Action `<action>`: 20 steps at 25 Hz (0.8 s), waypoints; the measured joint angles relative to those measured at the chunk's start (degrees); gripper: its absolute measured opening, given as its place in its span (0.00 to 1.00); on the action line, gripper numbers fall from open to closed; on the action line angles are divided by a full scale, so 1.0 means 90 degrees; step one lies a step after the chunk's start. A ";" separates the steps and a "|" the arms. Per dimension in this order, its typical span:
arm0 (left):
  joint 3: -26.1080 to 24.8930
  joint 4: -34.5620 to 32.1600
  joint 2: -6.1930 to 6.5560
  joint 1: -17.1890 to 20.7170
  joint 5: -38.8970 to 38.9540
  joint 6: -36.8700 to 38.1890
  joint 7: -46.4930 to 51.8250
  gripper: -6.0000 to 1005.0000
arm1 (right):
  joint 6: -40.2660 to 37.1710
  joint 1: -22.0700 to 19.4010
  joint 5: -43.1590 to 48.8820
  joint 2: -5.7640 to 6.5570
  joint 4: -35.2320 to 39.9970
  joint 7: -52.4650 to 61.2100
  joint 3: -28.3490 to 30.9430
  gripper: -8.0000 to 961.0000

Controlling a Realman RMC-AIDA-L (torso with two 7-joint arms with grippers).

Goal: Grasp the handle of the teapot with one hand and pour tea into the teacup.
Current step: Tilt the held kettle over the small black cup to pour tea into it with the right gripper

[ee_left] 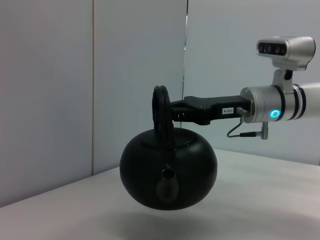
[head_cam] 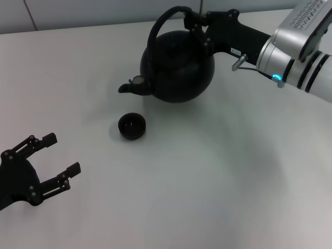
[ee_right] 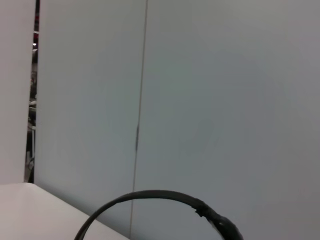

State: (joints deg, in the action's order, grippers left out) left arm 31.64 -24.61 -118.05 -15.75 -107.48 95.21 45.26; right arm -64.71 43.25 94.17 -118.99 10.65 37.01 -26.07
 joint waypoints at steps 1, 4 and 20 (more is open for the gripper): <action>0.0000 0.0000 -0.0001 0.0001 0.0002 0.0003 0.0000 0.85 | 0.0001 0.0015 0.0000 -0.0001 -0.0013 -0.0003 -0.0005 0.10; 0.0000 0.0000 -0.0003 0.0003 0.0007 0.0006 0.0000 0.85 | 0.0003 0.0017 0.0000 -0.0004 -0.0013 -0.0009 -0.0010 0.10; 0.0001 0.0000 -0.0006 0.0003 0.0031 0.0065 0.0000 0.85 | -0.0126 0.0040 -0.0002 -0.0019 0.0078 -0.0916 -0.0339 0.10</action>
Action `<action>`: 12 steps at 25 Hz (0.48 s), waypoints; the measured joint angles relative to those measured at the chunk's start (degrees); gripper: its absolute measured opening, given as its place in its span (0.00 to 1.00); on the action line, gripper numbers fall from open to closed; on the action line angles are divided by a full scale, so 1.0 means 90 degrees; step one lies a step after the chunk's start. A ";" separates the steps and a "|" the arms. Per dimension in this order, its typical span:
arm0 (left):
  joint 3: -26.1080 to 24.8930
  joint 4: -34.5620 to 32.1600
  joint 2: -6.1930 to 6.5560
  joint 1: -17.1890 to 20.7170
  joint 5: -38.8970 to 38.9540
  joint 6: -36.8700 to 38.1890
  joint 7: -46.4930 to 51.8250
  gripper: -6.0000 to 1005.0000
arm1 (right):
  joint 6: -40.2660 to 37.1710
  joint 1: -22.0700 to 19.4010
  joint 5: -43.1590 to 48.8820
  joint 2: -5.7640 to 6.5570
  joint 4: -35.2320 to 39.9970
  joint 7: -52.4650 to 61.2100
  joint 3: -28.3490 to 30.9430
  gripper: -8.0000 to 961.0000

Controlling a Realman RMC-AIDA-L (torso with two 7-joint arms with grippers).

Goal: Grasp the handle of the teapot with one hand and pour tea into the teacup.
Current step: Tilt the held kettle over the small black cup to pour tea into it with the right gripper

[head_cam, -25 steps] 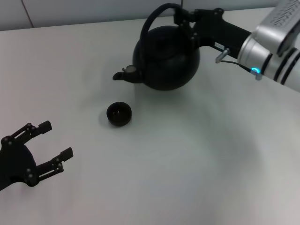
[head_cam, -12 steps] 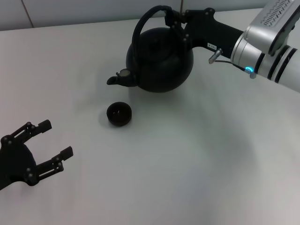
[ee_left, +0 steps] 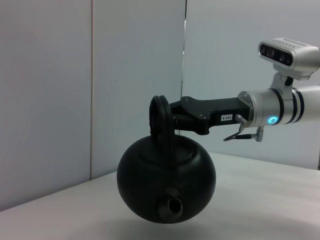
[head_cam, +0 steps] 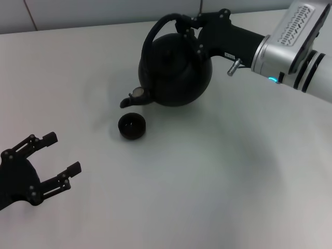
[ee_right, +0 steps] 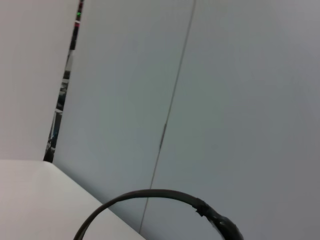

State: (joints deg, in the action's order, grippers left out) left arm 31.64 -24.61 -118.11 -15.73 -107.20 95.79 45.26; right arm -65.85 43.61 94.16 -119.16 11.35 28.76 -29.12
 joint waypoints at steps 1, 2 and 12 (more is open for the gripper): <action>0.0000 0.0000 0.0000 0.0003 0.0000 0.0003 0.0000 0.85 | -0.0032 -0.0006 -0.0002 0.0000 0.0055 -0.0122 -0.0108 0.10; 0.0000 0.0000 0.0000 0.0003 0.0000 0.0003 0.0000 0.85 | -0.0045 -0.0010 -0.0008 0.0000 0.0080 -0.0179 -0.0144 0.10; -0.0005 0.0000 0.0000 0.0040 0.0000 0.0033 -0.0008 0.85 | -0.0123 -0.0020 0.0002 0.0020 0.0210 -0.0656 -0.0263 0.10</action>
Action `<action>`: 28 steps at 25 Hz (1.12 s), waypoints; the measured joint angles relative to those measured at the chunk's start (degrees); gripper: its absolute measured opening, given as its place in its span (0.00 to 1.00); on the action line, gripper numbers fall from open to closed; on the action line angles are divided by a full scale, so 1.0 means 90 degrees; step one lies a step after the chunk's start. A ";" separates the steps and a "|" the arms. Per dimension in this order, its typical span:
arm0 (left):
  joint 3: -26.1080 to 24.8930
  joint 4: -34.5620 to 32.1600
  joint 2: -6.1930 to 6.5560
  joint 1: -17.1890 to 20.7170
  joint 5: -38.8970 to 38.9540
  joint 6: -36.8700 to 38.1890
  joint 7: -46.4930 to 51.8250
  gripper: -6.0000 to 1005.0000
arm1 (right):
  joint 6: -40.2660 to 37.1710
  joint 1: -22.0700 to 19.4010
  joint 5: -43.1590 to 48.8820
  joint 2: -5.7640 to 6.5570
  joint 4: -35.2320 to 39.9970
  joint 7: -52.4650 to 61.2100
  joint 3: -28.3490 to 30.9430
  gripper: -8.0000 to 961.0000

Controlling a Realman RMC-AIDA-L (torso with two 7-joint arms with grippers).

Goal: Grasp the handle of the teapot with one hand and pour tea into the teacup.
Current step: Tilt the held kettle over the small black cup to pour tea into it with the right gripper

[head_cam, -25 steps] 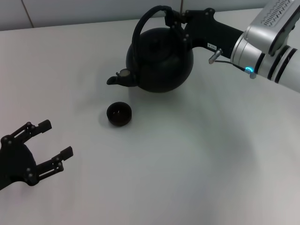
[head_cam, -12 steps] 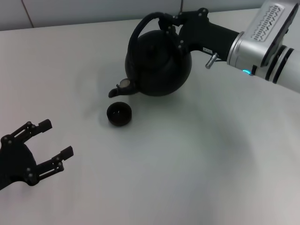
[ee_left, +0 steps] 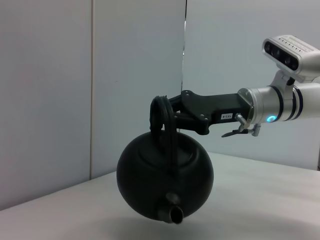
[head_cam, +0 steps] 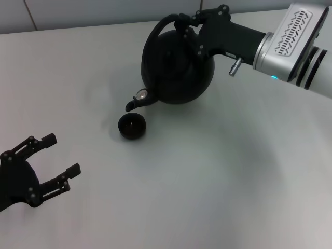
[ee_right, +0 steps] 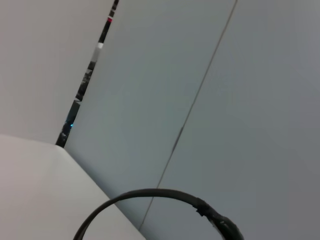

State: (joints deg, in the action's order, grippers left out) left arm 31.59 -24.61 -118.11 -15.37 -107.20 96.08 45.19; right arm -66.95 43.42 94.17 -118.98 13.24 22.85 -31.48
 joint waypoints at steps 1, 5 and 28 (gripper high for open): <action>-0.0002 0.0000 0.0000 0.0000 0.0000 0.0000 -0.0004 0.85 | 0.0000 0.0000 0.0000 0.0000 0.0000 0.0000 0.0000 0.10; -0.0005 0.0000 0.0000 0.0000 0.0013 0.0000 -0.0007 0.85 | -0.0003 -0.0007 -0.0002 0.0001 0.0191 -0.0012 -0.0259 0.10; -0.0004 0.0000 -0.0019 -0.0039 0.0222 0.0001 -0.0011 0.85 | -0.0052 -0.0007 -0.0004 -0.0002 0.0687 -0.0430 -0.0737 0.10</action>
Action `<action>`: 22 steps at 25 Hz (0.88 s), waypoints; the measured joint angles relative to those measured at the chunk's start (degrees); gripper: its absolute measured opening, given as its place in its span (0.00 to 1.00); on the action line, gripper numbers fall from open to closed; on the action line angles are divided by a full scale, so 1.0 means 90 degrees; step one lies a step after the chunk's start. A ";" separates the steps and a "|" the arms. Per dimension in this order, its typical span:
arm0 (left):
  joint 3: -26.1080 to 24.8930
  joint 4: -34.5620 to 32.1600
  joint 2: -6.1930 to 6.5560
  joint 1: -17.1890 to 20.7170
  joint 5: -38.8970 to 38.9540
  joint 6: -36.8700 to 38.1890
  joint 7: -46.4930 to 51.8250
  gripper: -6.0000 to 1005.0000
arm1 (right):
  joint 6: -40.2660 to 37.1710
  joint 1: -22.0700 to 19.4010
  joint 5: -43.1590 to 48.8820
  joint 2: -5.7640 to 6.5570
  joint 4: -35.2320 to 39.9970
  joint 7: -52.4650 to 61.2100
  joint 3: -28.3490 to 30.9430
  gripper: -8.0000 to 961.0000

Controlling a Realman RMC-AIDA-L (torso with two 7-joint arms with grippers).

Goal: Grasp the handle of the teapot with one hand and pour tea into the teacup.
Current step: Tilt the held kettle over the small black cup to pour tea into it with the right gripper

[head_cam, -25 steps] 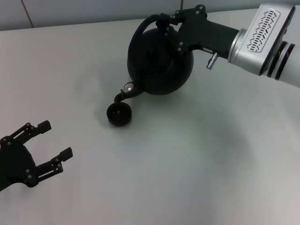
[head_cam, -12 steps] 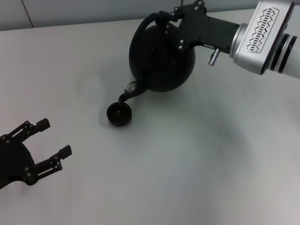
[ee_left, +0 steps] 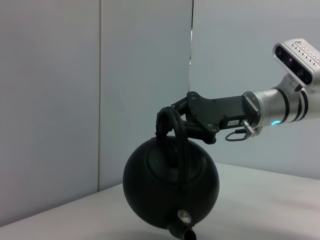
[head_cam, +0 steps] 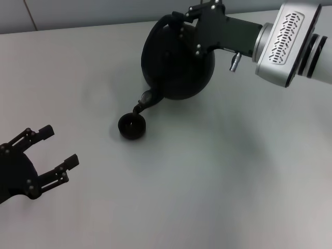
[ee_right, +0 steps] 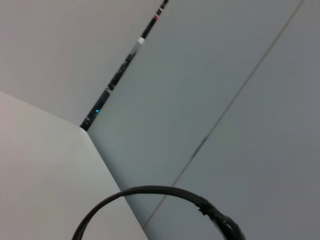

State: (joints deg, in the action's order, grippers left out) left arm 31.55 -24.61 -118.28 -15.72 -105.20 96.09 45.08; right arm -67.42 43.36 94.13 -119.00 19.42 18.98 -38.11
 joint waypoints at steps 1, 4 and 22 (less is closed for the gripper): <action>0.0000 0.0000 0.0000 -0.0002 0.0007 0.0001 0.0000 0.85 | -0.0010 0.0013 0.0002 -0.0005 0.0040 -0.0001 -0.0068 0.10; 0.0000 0.0000 -0.0001 -0.0018 0.0078 0.0004 0.0000 0.85 | -0.0010 0.0018 0.0002 -0.0008 0.0076 -0.0001 -0.0167 0.10; 0.0000 0.0000 -0.0004 0.0002 0.0158 0.0070 0.0005 0.85 | -0.0006 0.0001 -0.0022 -0.0027 0.0147 0.0251 -0.0248 0.09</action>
State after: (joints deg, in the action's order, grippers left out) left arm 31.55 -24.61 -118.32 -15.70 -103.78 96.72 45.13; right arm -67.47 43.36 93.94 -119.25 20.75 21.24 -40.34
